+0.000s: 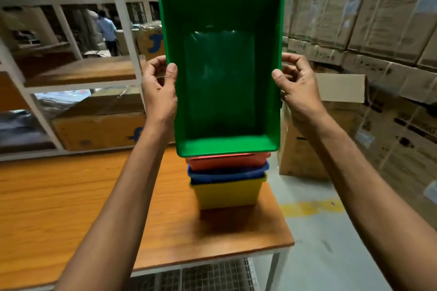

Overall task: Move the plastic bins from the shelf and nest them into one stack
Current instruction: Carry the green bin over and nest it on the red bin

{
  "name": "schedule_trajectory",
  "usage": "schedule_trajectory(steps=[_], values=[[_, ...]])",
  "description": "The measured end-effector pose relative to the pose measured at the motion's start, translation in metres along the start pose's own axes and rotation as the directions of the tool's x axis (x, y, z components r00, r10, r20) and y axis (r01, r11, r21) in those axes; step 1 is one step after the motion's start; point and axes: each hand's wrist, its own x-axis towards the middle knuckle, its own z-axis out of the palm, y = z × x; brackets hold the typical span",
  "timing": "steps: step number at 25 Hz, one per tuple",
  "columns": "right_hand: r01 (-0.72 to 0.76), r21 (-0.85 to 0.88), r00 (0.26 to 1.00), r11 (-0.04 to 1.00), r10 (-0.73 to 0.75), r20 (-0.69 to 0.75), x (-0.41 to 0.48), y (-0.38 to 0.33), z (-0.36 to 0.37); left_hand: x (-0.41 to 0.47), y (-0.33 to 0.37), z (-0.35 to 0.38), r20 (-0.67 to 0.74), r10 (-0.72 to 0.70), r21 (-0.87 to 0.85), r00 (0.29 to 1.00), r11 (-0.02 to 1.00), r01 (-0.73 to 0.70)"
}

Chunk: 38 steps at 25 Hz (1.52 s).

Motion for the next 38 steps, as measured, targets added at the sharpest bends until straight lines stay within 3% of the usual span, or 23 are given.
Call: schedule_trajectory(steps=[5, 9, 13, 17, 21, 24, 28, 38], values=[[-0.059, 0.026, 0.994, 0.998, 0.056, 0.093, 0.056, 0.036, 0.003, 0.021, -0.022, 0.017, -0.1, -0.039, 0.057, 0.994, 0.997, 0.045], [-0.261, 0.106, 0.96, 0.959, 0.246, 0.136, 0.083, 0.051, 0.012, 0.051, -0.038, 0.015, -0.086, -0.286, 0.107, 0.954, 0.95, 0.294], [-0.477, 0.124, 0.867, 0.87, 0.443, 0.228, 0.094, 0.068, 0.016, 0.06, -0.041, 0.021, -0.034, -0.571, 0.082, 0.82, 0.817, 0.571], [-0.632, 0.044, 0.766, 0.774, 0.615, 0.187, 0.098, 0.082, 0.013, 0.058, -0.06, 0.021, -0.009, -0.751, 0.119, 0.66, 0.655, 0.747], [-0.735, -0.009, 0.669, 0.678, 0.726, 0.157, 0.093, 0.098, 0.012, 0.05, -0.08, 0.015, -0.017, -0.806, 0.188, 0.592, 0.579, 0.793], [-0.755, -0.063, 0.642, 0.653, 0.756, 0.127, 0.085, 0.112, 0.015, 0.039, -0.091, 0.015, -0.008, -0.8, 0.265, 0.6, 0.577, 0.772], [-0.74, -0.148, 0.655, 0.656, 0.753, 0.063, 0.077, 0.129, 0.015, 0.026, -0.109, 0.011, -0.014, -0.78, 0.417, 0.626, 0.564, 0.713], [-0.696, -0.235, 0.695, 0.678, 0.719, 0.016, 0.073, 0.147, 0.018, 0.013, -0.118, 0.008, -0.008, -0.802, 0.458, 0.597, 0.528, 0.715]])
